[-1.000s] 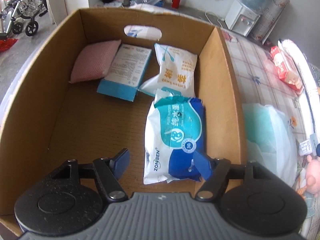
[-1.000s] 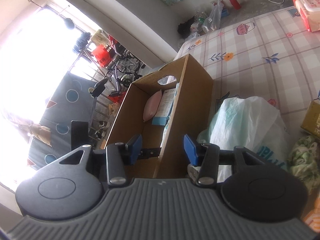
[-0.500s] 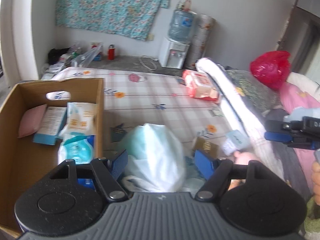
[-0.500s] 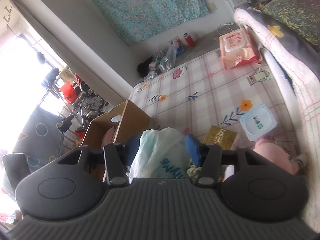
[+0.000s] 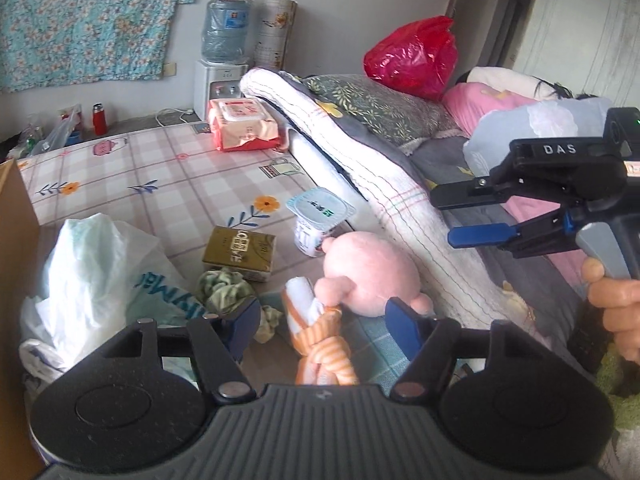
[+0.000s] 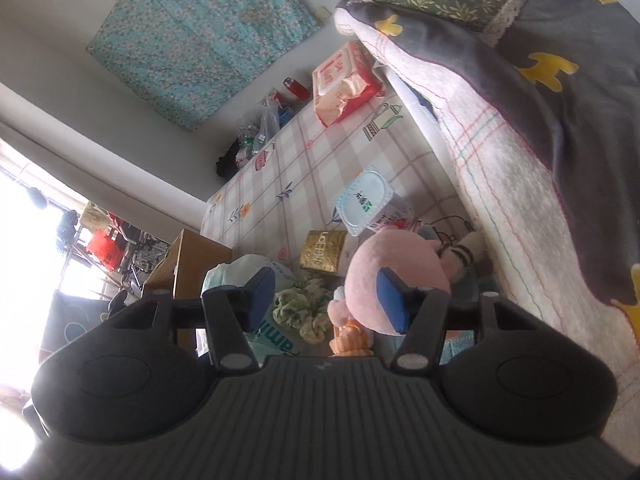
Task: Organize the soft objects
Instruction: 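Grasp the pink plush toy with the left gripper, then carry the pink plush toy with the left gripper into the box and release, then move the left gripper back to the pile toward the blue checked towel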
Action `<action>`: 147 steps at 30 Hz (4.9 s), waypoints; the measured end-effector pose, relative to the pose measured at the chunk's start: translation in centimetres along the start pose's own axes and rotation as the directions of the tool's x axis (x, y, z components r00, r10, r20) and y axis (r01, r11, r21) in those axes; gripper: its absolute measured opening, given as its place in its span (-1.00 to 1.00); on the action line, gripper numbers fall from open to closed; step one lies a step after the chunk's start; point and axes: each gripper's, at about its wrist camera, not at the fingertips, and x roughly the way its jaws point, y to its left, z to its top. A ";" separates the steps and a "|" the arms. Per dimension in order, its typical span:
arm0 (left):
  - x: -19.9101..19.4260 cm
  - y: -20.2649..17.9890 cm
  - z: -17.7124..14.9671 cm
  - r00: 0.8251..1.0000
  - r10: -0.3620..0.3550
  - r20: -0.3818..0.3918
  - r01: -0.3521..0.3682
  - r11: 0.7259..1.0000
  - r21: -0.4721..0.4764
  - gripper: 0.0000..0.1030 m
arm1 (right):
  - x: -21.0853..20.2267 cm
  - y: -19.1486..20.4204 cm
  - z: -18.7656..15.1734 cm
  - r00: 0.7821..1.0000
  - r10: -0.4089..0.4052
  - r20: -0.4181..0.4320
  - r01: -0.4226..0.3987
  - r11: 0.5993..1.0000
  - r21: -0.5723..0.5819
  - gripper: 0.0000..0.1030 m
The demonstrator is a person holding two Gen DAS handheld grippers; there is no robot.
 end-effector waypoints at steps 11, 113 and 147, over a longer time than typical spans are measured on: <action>4.6 -1.8 0.3 0.999 -0.007 -0.036 0.011 0.995 0.099 0.18 | 4.3 -3.0 1.4 0.996 -0.058 -0.074 0.064 0.995 0.082 0.12; -13.0 33.4 -2.4 0.826 0.517 -0.227 -0.544 0.625 -0.559 0.47 | 33.0 36.3 -7.4 0.701 0.228 -0.675 -0.372 0.925 -0.074 0.53; -11.8 36.8 -2.5 0.874 0.371 -0.314 -0.484 0.611 -0.627 0.60 | 29.0 34.6 -9.0 0.740 0.269 -0.616 -0.444 0.884 -0.148 0.53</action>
